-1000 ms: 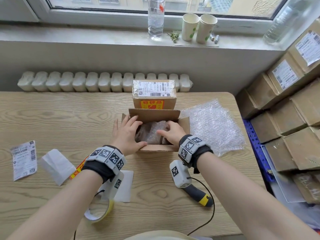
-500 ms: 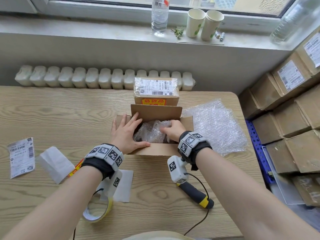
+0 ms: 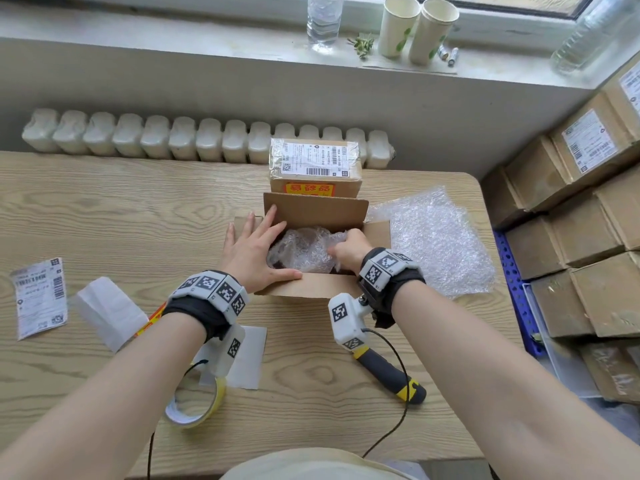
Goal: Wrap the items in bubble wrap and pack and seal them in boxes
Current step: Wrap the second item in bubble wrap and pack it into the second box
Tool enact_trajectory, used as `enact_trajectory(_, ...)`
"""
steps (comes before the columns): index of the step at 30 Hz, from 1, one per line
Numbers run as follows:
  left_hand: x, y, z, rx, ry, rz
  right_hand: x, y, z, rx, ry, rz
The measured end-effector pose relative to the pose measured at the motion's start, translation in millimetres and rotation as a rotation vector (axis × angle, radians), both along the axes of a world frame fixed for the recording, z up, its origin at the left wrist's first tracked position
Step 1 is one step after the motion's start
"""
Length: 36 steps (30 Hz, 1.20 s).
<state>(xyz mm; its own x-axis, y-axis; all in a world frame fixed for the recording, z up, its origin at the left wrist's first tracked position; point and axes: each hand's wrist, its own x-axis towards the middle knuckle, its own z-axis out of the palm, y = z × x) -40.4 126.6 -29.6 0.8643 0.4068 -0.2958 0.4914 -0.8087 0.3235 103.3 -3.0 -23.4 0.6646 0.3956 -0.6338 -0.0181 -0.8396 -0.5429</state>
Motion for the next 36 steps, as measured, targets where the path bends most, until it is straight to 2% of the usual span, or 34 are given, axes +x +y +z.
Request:
enact_trajectory(3,0,1,1,0.031,0.042,-0.041,-4,5,6,-0.108,-0.079,0.068)
enact_trajectory(6,-2,0,-1,0.121,0.092,-0.113,-11,4,9,-0.132,-0.187,0.126)
enact_trajectory(11,-9,-8,-5,0.27,0.043,-0.261,-29,-14,4,-0.164,-0.37,0.426)
enact_trajectory(14,-7,-10,-5,0.306,0.08,-0.322,-41,-23,1,-0.198,-0.661,0.585)
enact_trajectory(16,-6,-10,-6,0.301,0.12,-0.329,-47,-25,-3,-0.17,-0.691,0.626)
enact_trajectory(19,-2,-8,-6,0.275,0.171,-0.349,-50,-28,-11,-0.184,-0.549,0.602)
enact_trajectory(25,6,-6,2,0.189,0.104,-0.409,-46,-26,-10,-0.182,-0.515,0.585)
enact_trajectory(29,6,-11,19,0.091,0.02,-0.287,-44,-27,8,-0.161,-0.58,0.547)
enact_trajectory(33,5,-16,35,0.136,-0.006,-0.202,-47,-33,31,-0.107,-0.689,0.535)
enact_trajectory(36,8,-23,52,0.175,-0.094,-0.186,-45,-41,48,-0.071,-0.767,0.514)
